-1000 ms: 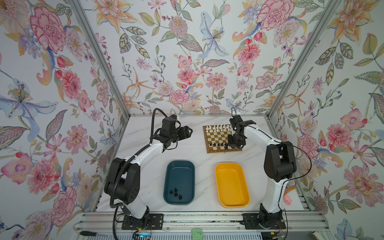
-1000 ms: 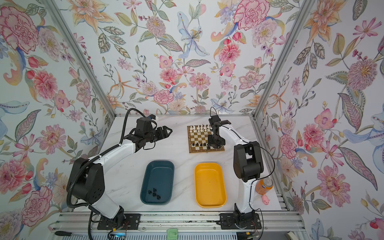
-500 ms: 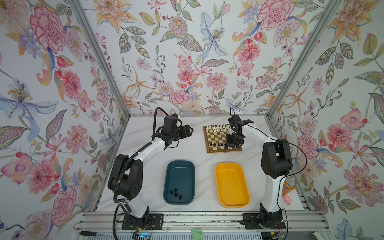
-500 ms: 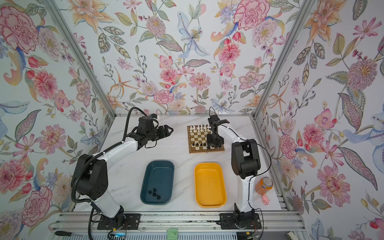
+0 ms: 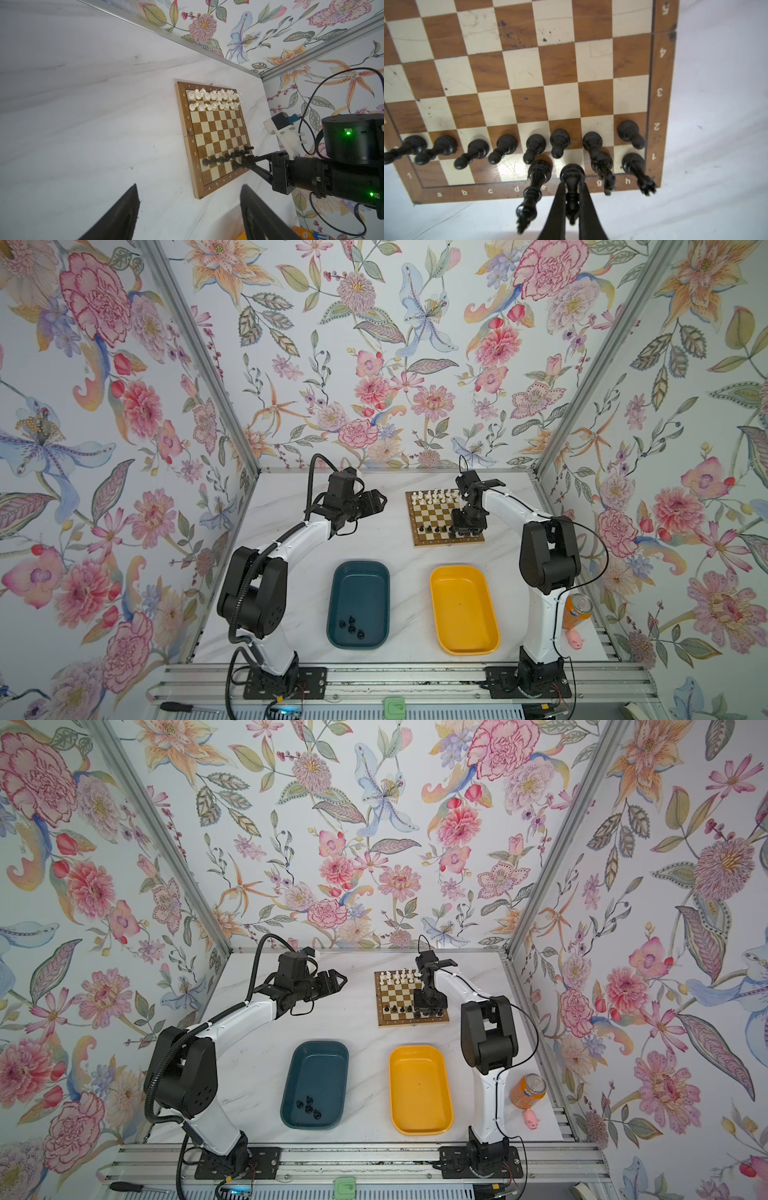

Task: Set up the chess pieces on the board
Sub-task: 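Lower the black piece onto f1 and open the right gripper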

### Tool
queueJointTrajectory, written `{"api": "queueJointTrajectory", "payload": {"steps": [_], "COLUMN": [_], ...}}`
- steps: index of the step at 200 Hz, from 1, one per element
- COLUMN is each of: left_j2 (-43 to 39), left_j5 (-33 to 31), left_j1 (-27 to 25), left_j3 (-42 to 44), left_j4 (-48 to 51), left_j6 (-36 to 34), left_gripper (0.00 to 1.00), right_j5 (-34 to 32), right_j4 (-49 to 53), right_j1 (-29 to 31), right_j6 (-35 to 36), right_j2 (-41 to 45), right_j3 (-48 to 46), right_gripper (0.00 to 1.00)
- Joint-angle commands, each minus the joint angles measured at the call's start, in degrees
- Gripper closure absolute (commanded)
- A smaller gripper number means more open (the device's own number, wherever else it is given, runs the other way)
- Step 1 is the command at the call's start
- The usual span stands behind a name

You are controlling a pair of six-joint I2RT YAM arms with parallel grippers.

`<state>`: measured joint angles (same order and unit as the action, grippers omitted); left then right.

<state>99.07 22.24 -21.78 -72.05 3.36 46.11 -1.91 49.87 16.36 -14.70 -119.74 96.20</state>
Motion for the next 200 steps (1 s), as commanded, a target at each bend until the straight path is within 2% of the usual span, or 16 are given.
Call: {"api": "queueJointTrajectory", "payload": {"steps": [1, 105, 200], "left_j2": [0.6, 0.2, 0.2], "left_j5": [0.3, 0.2, 0.1], "left_j1": [-0.2, 0.3, 0.6], "left_j3": [-1.4, -1.0, -1.0], "left_j4": [0.8, 0.9, 0.5], "left_j6": [-0.4, -0.5, -0.4], "left_gripper": [0.22, 0.22, 0.23], "right_j5": [0.8, 1.2, 0.6], "right_j4": [1.3, 2.5, 3.1], "right_j1": [-0.2, 0.3, 0.5], "right_j6": [0.9, 1.3, 1.5], "right_j2": [-1.3, -2.9, -2.7], "right_j3": [1.5, 2.5, 3.9], "right_gripper": [0.94, 0.93, 0.82]}}
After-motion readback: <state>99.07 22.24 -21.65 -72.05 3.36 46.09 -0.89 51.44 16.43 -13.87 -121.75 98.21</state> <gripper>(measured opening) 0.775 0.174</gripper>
